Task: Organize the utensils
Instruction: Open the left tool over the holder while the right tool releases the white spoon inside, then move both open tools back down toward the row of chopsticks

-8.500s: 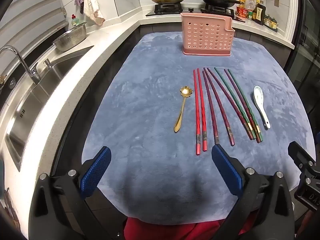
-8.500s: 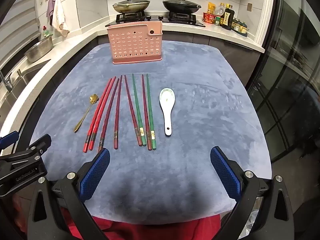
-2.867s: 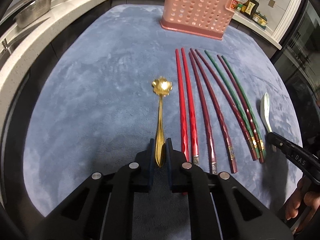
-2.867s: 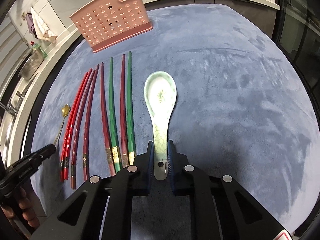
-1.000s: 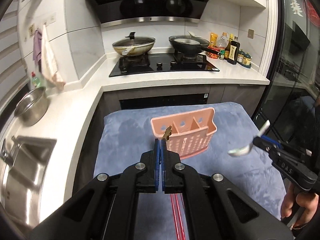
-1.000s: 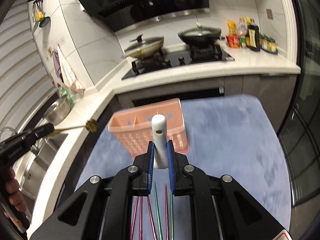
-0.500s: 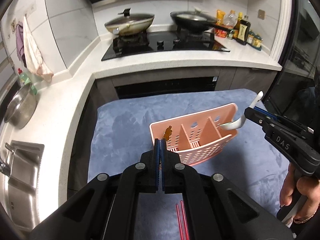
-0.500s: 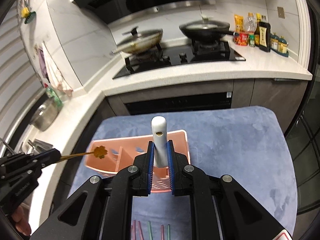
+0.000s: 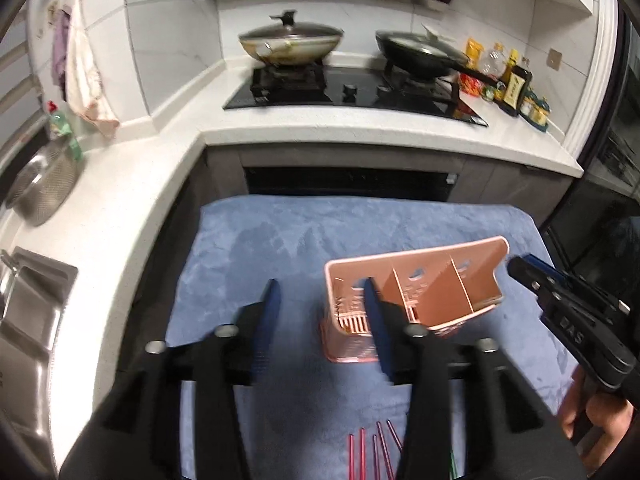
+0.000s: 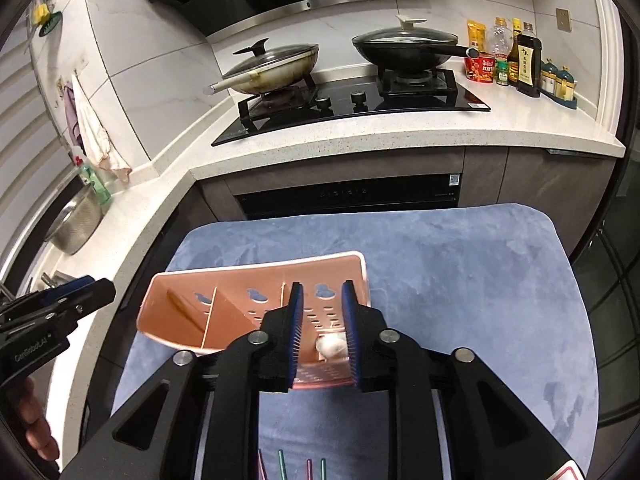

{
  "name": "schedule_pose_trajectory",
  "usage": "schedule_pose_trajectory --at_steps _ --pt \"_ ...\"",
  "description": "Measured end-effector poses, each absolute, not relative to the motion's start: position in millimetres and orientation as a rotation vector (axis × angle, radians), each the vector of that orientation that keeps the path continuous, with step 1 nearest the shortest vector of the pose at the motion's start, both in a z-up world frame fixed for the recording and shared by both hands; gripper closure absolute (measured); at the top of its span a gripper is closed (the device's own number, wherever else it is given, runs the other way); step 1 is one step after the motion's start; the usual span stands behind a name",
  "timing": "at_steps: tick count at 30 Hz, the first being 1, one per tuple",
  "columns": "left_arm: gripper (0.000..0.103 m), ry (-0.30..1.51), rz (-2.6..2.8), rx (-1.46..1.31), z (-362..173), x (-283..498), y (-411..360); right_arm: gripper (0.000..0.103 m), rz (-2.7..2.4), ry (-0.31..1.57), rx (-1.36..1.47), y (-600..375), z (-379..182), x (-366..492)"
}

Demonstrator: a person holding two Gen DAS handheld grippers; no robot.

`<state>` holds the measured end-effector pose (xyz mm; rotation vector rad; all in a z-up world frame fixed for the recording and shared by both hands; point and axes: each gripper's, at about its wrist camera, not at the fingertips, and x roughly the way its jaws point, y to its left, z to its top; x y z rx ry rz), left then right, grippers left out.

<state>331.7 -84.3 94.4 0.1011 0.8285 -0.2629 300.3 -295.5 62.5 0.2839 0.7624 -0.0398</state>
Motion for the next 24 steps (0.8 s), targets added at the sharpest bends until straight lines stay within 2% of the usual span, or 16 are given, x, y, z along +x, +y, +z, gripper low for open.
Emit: schedule_pose_trajectory --at_steps 8,11,24 --pt "0.059 0.780 -0.242 0.062 106 298 -62 0.074 -0.058 0.740 0.280 -300 73 248" --pt "0.055 0.775 -0.228 0.057 101 275 -51 0.073 -0.065 0.753 0.252 -294 68 215" --pt "0.054 0.851 -0.179 0.042 28 163 -12 0.073 -0.076 0.916 0.252 -262 -3 78"
